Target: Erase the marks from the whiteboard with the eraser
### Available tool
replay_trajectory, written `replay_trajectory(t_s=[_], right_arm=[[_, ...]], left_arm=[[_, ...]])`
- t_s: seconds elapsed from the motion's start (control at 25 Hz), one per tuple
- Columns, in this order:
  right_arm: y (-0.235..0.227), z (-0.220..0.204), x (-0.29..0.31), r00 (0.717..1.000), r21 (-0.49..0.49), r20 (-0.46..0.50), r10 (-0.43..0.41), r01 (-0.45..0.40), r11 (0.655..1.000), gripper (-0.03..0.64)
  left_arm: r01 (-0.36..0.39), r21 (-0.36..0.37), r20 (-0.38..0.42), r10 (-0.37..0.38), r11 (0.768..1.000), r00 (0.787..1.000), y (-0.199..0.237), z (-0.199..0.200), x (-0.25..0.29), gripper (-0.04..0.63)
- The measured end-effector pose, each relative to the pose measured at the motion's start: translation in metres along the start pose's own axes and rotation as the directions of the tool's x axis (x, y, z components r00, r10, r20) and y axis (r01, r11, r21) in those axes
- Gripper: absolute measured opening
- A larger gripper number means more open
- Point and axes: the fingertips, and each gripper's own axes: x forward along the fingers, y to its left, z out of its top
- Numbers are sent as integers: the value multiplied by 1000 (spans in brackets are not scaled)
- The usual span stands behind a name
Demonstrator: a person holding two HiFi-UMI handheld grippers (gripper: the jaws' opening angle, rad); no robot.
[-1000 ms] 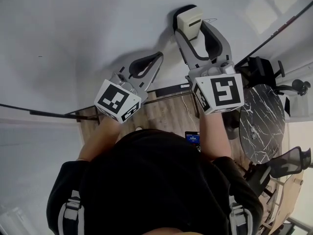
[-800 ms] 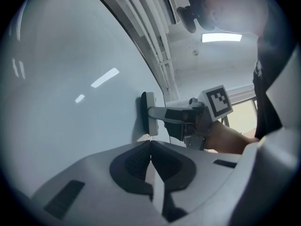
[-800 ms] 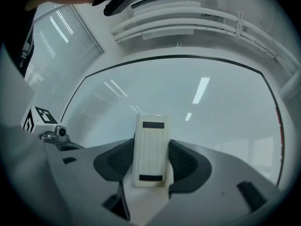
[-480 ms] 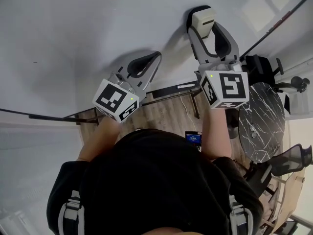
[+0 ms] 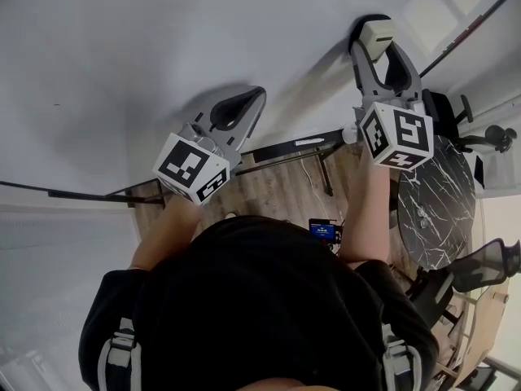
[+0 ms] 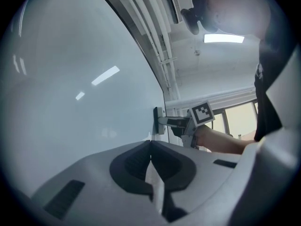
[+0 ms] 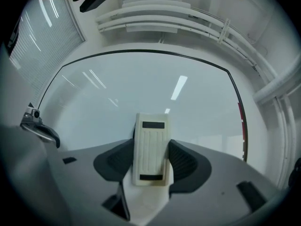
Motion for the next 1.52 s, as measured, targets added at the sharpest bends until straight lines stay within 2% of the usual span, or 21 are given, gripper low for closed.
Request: replay_trajectory(t_s=[0.16, 0.56, 0.92, 1.08, 1.24, 1.4, 1.52], right_arm=[[-17, -6, -1, 999, 2, -13, -34, 34, 999, 232], [-20, -7, -11, 996, -39, -57, -74, 72, 997, 230], [48, 20, -29, 999, -68, 2, 44, -44, 997, 232], [85, 24, -26, 993, -69, 12, 120, -119, 991, 232], [129, 32, -21, 981, -120, 29, 192, -187, 975, 232], [161, 51, -13, 969, -170, 68, 239, -225, 959, 230], [171, 53, -3, 967, -189, 70, 243, -227, 955, 232]], left_arm=[[-5, 0, -5, 5, 1000, 1000, -1, -2, -3, 5], [-22, -10, 4, 22, 1000, 1000, -2, 4, -19, 5], [-60, 10, 4, 60, 998, 998, 7, 3, -31, 5], [-76, 28, 10, 75, 997, 997, 11, 7, -34, 5], [-87, 30, 12, 87, 996, 996, 14, 7, -44, 5], [-100, 30, 9, 100, 995, 995, 19, 8, -49, 5], [-108, 31, 9, 107, 994, 994, 22, 8, -51, 5]])
